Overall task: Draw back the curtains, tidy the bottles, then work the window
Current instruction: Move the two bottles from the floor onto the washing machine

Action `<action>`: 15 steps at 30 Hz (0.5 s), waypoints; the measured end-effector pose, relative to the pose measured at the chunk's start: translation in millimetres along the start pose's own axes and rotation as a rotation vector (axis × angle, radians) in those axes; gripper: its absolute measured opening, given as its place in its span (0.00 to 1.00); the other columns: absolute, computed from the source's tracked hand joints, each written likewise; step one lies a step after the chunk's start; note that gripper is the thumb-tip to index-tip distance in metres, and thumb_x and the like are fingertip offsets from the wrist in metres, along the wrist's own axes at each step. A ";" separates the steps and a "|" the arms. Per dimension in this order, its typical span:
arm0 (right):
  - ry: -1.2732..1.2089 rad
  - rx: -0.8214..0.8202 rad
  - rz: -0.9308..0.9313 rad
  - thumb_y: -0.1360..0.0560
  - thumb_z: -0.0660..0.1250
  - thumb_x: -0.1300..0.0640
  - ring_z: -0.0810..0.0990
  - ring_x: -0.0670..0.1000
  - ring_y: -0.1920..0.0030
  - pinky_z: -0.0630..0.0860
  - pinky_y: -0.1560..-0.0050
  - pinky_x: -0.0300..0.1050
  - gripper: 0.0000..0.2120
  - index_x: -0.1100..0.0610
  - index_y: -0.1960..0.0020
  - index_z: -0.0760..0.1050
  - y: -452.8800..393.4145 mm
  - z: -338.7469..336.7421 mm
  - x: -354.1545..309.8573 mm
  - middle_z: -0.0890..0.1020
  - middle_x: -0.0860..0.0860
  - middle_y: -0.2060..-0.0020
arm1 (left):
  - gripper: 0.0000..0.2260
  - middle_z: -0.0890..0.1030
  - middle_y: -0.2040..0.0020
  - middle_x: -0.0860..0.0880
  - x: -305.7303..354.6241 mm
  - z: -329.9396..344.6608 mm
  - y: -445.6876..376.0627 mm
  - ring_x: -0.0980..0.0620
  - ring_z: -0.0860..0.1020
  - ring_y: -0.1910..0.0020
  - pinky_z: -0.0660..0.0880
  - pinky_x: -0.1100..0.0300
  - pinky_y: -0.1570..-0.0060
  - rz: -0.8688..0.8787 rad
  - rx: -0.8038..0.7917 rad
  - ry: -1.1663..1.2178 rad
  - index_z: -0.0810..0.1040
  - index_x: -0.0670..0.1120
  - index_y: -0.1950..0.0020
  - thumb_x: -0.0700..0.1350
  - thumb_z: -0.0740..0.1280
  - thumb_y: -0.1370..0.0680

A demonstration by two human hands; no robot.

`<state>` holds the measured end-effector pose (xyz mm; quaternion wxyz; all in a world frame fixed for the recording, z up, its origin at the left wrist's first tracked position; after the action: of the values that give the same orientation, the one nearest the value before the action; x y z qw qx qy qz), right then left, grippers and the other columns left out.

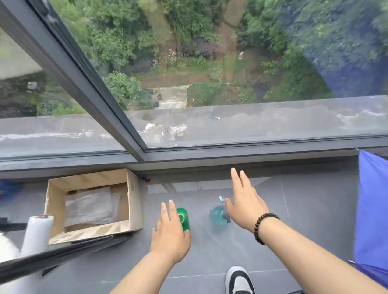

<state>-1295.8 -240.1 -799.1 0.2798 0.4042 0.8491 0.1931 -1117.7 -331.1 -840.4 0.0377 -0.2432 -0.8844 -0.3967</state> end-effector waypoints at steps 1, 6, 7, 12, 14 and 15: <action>0.008 -0.009 0.010 0.20 0.57 0.54 0.61 0.57 0.28 0.70 0.38 0.50 0.33 0.52 0.22 0.42 -12.6 16.6 5.9 0.44 0.53 0.23 | 0.39 0.40 0.20 0.43 -3.6 12.8 -13.7 0.43 0.53 0.22 0.59 0.48 0.27 -0.019 0.009 0.061 0.35 0.43 0.21 0.49 0.61 0.19; 0.038 -0.111 0.034 0.23 0.55 0.58 0.65 0.58 0.31 0.74 0.42 0.51 0.32 0.52 0.23 0.46 -67.8 76.5 19.0 0.38 0.54 0.24 | 0.44 0.40 0.20 0.42 -11.9 56.1 -70.8 0.41 0.56 0.22 0.62 0.50 0.29 -0.057 0.075 0.266 0.28 0.48 0.23 0.44 0.64 0.20; 0.041 -0.120 0.038 0.24 0.55 0.59 0.64 0.59 0.30 0.74 0.41 0.51 0.33 0.51 0.23 0.46 -76.8 84.6 20.7 0.37 0.54 0.24 | 0.45 0.40 0.20 0.42 -13.5 63.3 -80.8 0.41 0.56 0.22 0.62 0.50 0.30 -0.065 0.076 0.281 0.27 0.49 0.24 0.44 0.64 0.21; 0.056 -0.110 0.101 0.24 0.56 0.62 0.57 0.62 0.27 0.72 0.47 0.47 0.36 0.52 0.22 0.42 -113.1 111.3 32.1 0.35 0.57 0.25 | 0.44 0.44 0.19 0.41 -22.5 96.5 -124.7 0.38 0.60 0.24 0.64 0.49 0.32 -0.170 0.042 0.273 0.26 0.47 0.24 0.44 0.63 0.20; 0.090 -0.128 0.124 0.24 0.57 0.62 0.63 0.62 0.31 0.70 0.51 0.45 0.36 0.53 0.22 0.41 -122.4 118.4 38.5 0.38 0.58 0.24 | 0.41 0.44 0.20 0.41 -25.1 107.2 -136.7 0.38 0.60 0.24 0.64 0.50 0.31 -0.196 0.006 0.211 0.30 0.47 0.22 0.44 0.62 0.19; 0.108 -0.150 0.132 0.24 0.57 0.61 0.67 0.62 0.33 0.70 0.52 0.45 0.36 0.54 0.22 0.41 -124.5 121.1 41.0 0.42 0.59 0.24 | 0.39 0.44 0.20 0.40 -26.4 110.0 -139.4 0.38 0.59 0.24 0.63 0.50 0.31 -0.207 -0.022 0.172 0.33 0.47 0.21 0.45 0.61 0.19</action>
<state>-1312.6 -269.7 -974.2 0.2500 0.4261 0.8177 0.2955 -1144.7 -341.6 -1017.6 0.0696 -0.1159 -0.8939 -0.4274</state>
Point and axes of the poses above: each hand's wrist, its own y-axis away from the middle knuckle, its own z-axis out of the palm, x = y × z, the point moved 2 cm from there along -y, towards the middle knuckle
